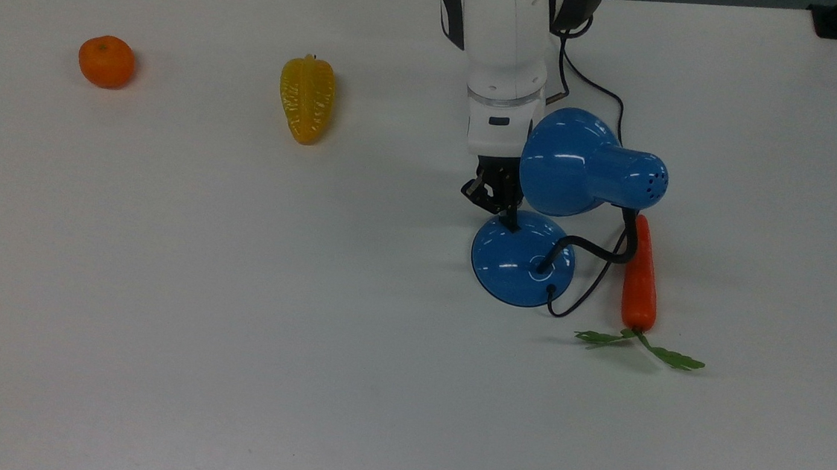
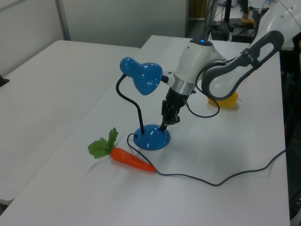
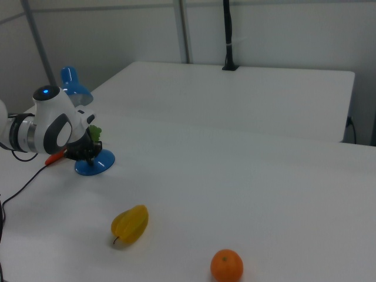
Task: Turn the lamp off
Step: 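Lift the gripper up off the lamp base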
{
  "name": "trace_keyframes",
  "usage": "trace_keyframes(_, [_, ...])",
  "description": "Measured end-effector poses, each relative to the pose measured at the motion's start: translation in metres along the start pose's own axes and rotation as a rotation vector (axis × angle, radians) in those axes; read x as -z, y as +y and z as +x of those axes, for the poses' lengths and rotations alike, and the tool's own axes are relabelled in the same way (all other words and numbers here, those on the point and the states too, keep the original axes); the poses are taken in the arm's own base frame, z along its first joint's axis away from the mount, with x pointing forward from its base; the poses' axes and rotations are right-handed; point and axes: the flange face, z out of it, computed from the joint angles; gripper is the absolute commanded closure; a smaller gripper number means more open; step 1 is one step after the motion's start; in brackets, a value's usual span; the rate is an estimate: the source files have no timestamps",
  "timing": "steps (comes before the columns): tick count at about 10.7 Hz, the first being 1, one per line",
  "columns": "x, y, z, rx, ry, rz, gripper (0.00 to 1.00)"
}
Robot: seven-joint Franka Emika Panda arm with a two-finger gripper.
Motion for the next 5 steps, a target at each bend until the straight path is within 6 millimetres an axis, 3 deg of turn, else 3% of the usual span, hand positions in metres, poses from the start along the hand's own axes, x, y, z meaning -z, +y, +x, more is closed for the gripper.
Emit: trace_keyframes(5, [-0.001,-0.0006,-0.0017,0.0,-0.004,0.001,1.0])
